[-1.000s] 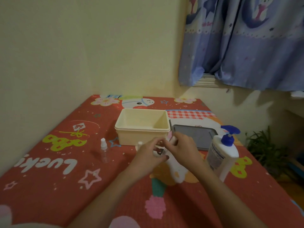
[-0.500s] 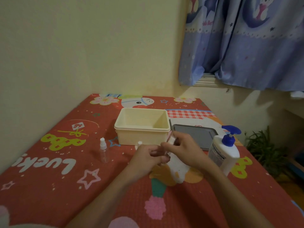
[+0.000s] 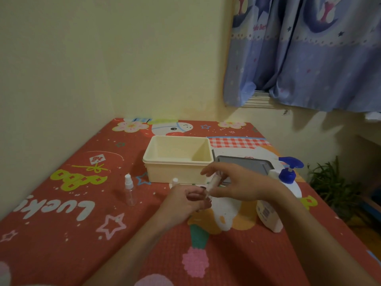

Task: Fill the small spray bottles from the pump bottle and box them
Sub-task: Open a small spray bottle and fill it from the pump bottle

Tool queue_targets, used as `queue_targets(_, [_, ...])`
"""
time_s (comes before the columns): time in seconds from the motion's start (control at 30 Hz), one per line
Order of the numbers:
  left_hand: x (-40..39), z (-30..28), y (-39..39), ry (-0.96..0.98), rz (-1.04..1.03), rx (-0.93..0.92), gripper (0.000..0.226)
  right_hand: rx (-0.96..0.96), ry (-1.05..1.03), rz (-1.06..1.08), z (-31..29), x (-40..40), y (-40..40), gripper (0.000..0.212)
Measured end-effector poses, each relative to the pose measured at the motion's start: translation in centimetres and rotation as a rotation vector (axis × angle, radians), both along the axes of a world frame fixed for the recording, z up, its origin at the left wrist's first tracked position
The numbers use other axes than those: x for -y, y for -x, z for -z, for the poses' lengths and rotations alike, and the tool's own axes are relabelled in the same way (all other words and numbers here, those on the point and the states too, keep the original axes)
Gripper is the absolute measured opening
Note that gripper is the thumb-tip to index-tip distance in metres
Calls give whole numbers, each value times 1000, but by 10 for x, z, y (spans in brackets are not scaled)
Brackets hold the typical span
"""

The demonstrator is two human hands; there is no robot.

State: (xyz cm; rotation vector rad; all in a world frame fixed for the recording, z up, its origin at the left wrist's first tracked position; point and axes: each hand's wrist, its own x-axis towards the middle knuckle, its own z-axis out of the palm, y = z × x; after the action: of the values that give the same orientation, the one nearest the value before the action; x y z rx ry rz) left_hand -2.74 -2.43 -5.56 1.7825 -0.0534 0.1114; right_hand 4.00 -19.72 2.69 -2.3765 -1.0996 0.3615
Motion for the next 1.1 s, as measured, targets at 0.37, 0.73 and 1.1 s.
queue_targets(0.37, [-6,7,-2,-166,21,14,19,-1,100,70,5,-2,0,36])
queue_targets(0.73, [-14,10,-1,-113,66,-100,21,113,-115,199,-6,22,-4,23])
queue_targets(1.1, [-21,-8,0,93,-90,87,26,-49,-192,374,101,20,4,13])
